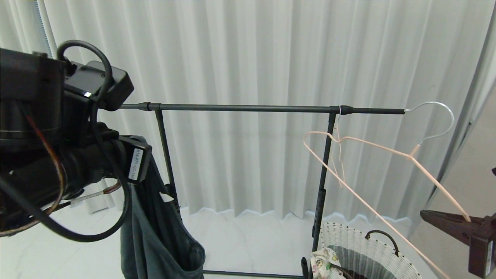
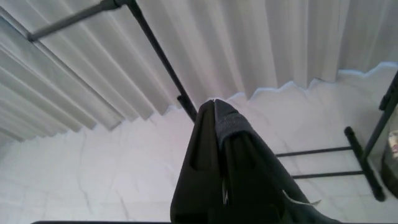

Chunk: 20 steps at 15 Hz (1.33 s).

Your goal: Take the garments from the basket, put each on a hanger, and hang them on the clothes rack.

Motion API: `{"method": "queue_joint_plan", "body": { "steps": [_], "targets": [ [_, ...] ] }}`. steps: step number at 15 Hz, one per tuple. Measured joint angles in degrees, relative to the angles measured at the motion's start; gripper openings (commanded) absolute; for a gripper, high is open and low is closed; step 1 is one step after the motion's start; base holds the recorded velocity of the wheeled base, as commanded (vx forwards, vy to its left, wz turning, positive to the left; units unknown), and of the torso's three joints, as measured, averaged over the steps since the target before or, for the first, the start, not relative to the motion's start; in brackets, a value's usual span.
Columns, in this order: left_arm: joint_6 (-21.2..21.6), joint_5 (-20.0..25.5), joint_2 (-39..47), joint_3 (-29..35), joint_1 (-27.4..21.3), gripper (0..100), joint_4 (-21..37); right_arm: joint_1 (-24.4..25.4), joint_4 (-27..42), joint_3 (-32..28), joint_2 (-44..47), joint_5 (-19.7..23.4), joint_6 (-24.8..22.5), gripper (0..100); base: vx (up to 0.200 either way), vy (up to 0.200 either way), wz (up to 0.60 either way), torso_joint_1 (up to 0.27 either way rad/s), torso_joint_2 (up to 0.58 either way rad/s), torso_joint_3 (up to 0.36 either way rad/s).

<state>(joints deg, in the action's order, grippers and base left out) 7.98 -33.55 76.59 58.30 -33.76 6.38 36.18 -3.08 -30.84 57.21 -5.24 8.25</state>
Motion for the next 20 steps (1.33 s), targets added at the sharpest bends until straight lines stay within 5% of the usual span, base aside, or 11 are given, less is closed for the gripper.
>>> {"method": "queue_joint_plan", "body": {
  "steps": [6, 9, 14, 20],
  "targets": [
    [-13.3, 0.0, 11.0, 8.5, -0.6, 0, 0.0, 10.8, 0.0, 1.5, -1.5, 9.9, 0.2, 0, 0.0, 0.0, 0.0, 0.0, 0.0, 0.0],
    [-16.3, 0.0, 13.2, 10.0, -1.6, 0, 0.0, 15.6, -2.1, 1.4, -0.2, 12.3, 0.4, 0, 0.0, 0.0, 0.0, 0.0, 0.0, 0.0],
    [-16.7, 0.1, 14.5, 11.0, -2.8, 0, 0.0, 17.0, -11.1, 1.2, 6.5, 12.4, 1.7, 0, 0.0, 0.0, 0.0, 0.0, 0.0, 0.0],
    [-16.7, 0.1, 16.3, 11.8, -2.9, 0, 0.0, 17.8, -12.6, -0.4, 10.4, 12.7, 3.3, 0, 0.0, 0.0, 0.0, 0.0, 0.0, 0.0]
  ]
}}
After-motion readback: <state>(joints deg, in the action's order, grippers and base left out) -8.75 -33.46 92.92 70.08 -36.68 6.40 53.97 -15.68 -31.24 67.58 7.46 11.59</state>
